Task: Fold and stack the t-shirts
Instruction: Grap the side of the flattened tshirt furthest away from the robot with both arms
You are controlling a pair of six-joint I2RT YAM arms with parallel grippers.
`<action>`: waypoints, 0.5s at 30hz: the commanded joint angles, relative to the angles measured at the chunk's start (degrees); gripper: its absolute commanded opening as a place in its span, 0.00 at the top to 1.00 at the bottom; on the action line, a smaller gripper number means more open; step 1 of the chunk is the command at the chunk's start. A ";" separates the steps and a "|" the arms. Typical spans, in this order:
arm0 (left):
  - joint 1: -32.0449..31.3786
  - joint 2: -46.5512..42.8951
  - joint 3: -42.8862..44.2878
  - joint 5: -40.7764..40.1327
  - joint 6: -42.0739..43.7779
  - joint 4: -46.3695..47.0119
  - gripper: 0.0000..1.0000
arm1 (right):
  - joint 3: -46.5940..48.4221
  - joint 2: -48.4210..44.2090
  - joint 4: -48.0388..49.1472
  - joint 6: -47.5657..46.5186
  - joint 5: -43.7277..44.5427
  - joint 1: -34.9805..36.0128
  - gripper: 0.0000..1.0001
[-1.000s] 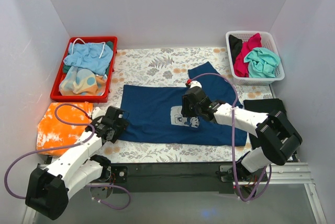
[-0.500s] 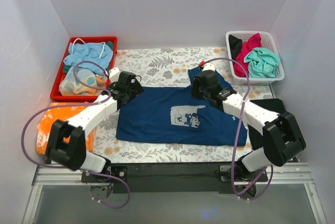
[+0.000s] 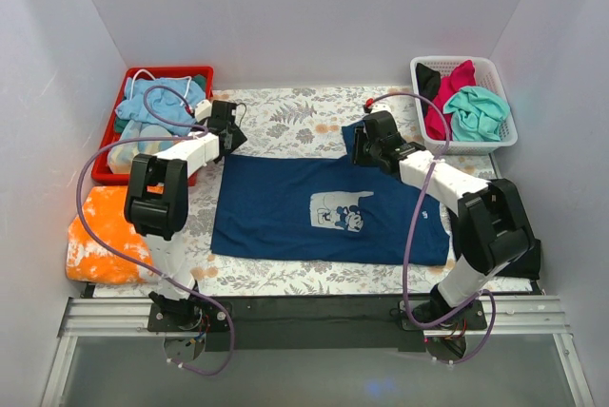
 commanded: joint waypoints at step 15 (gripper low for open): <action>0.58 8.80 6.31 1.90 1.97 -3.20 0.94 | 4.76 3.82 0.26 0.41 -1.95 -2.59 0.58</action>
